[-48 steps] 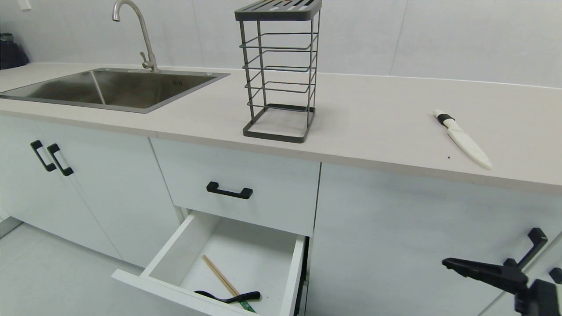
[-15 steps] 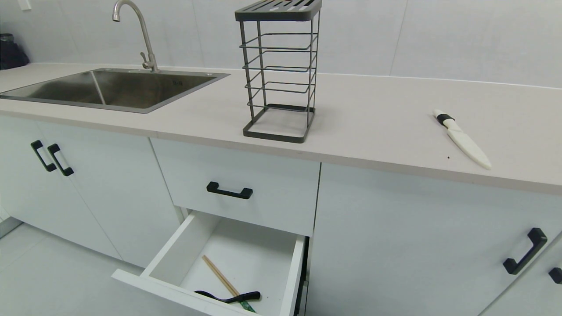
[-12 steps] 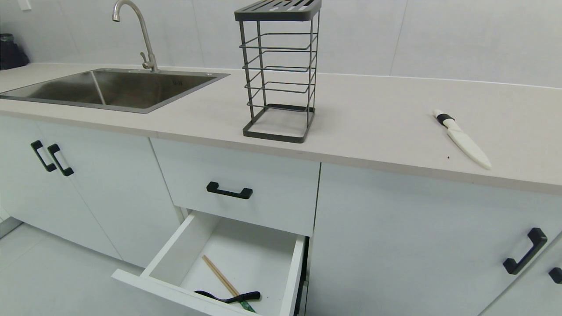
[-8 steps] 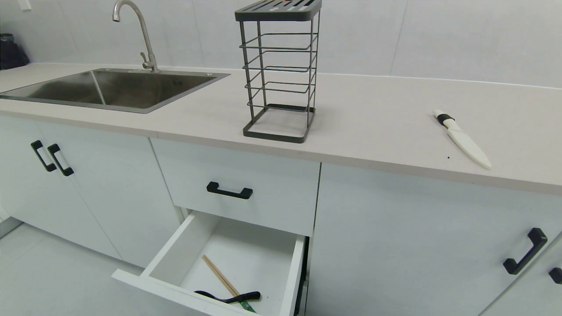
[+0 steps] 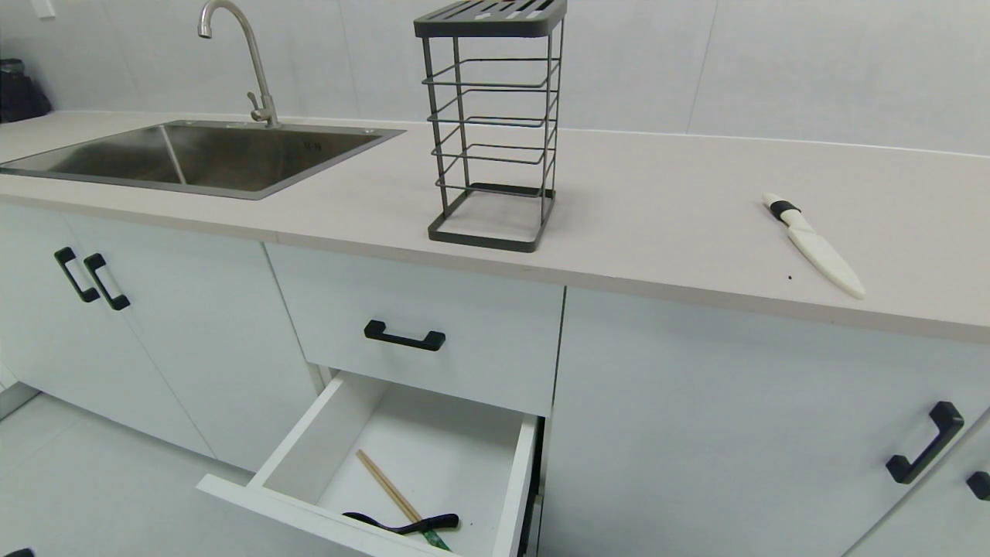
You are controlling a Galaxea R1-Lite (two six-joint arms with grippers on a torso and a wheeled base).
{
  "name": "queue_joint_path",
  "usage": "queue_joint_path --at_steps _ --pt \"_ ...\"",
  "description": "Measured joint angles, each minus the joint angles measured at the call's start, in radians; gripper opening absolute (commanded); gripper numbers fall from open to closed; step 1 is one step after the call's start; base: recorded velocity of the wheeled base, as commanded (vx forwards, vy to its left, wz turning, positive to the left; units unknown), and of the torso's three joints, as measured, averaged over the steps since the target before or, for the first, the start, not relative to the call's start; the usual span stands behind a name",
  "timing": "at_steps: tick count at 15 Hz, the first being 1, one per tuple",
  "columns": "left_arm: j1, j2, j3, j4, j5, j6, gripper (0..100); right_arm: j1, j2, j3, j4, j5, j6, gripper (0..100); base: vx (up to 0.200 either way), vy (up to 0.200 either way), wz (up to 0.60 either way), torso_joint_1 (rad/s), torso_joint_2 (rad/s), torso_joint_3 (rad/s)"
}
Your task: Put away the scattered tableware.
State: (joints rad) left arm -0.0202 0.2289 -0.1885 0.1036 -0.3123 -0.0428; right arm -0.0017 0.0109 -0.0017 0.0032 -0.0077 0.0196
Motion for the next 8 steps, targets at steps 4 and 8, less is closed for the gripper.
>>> queue_joint_path --at_steps 4,8 --pt "-0.021 0.325 0.002 -0.006 -0.050 0.027 100 0.000 0.000 0.000 0.000 0.000 -0.001 100 0.000 0.000 0.00 0.000 0.00 0.000" --pt "-0.148 0.570 0.017 -0.006 -0.047 0.079 100 0.000 0.001 0.000 0.000 0.000 -0.001 100 0.000 0.000 0.00 0.000 0.00 0.000"
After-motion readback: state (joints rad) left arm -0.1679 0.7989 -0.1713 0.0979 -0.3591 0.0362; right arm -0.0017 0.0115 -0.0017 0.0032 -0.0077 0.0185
